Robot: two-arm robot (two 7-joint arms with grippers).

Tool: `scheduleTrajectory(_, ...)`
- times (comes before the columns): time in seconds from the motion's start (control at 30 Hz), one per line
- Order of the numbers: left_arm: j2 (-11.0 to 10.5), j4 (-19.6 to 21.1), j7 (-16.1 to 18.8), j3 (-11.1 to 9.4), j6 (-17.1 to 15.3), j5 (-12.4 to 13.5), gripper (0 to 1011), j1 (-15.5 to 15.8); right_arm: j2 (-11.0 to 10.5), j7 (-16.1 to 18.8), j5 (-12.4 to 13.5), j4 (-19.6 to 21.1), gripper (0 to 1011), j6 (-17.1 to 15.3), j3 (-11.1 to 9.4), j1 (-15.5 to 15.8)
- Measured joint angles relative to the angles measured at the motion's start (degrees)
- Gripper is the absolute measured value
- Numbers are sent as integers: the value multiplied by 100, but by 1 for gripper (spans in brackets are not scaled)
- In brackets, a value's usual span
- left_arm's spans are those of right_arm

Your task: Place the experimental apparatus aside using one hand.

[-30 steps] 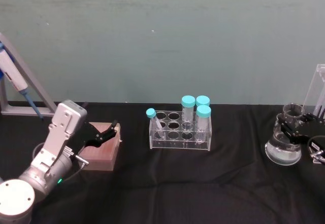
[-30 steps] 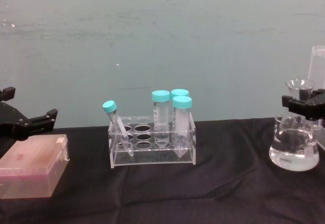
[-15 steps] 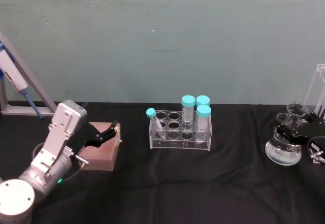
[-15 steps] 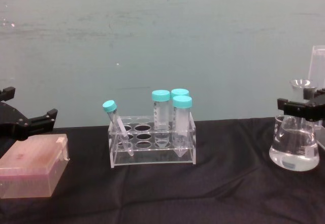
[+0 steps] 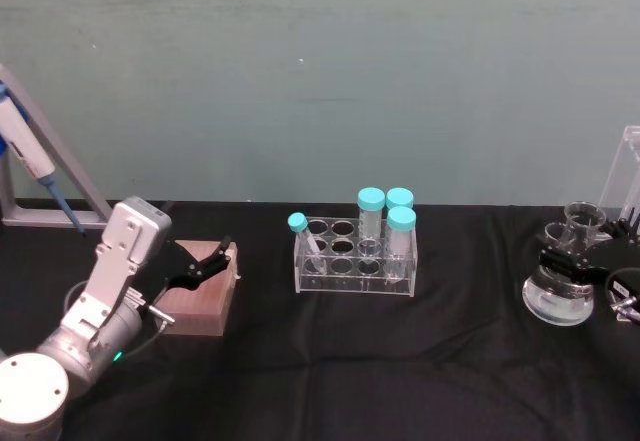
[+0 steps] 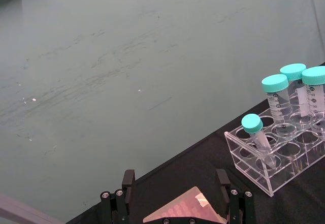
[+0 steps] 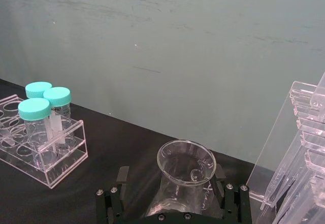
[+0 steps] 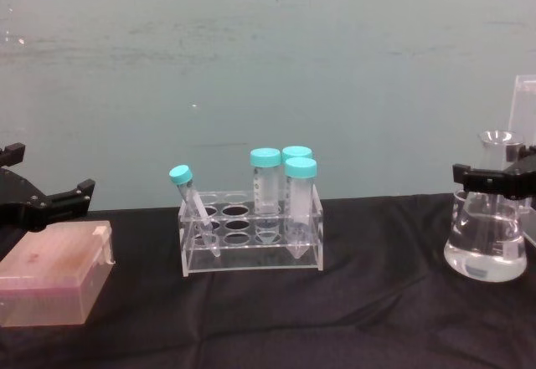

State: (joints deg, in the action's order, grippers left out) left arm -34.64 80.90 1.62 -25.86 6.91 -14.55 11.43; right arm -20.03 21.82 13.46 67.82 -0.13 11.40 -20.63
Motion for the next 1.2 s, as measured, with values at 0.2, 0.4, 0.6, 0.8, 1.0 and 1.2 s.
scheduleTrajectory(0.2,0,0,0,0,0,0,1000,0,3,-152,-88,47,1000,11,12,17)
scheduleTrajectory(0.4,0,0,0,0,0,0,1000,0,24,-406,-282,174,1002,2,13,91)
scheduleTrajectory(0.6,0,0,0,0,0,0,1000,0,28,-492,-371,343,1002,-12,-37,194)
scheduleTrajectory(0.8,0,0,0,0,0,0,1000,0,17,-530,-422,600,1002,-12,-111,350)
scheduleTrajectory(1.0,0,0,0,0,0,0,1000,0,-9,-625,-542,970,1002,120,-198,531)
scheduleTrajectory(1.2,0,0,0,0,0,0,1000,0,-50,-580,-596,1254,1002,316,-260,676)
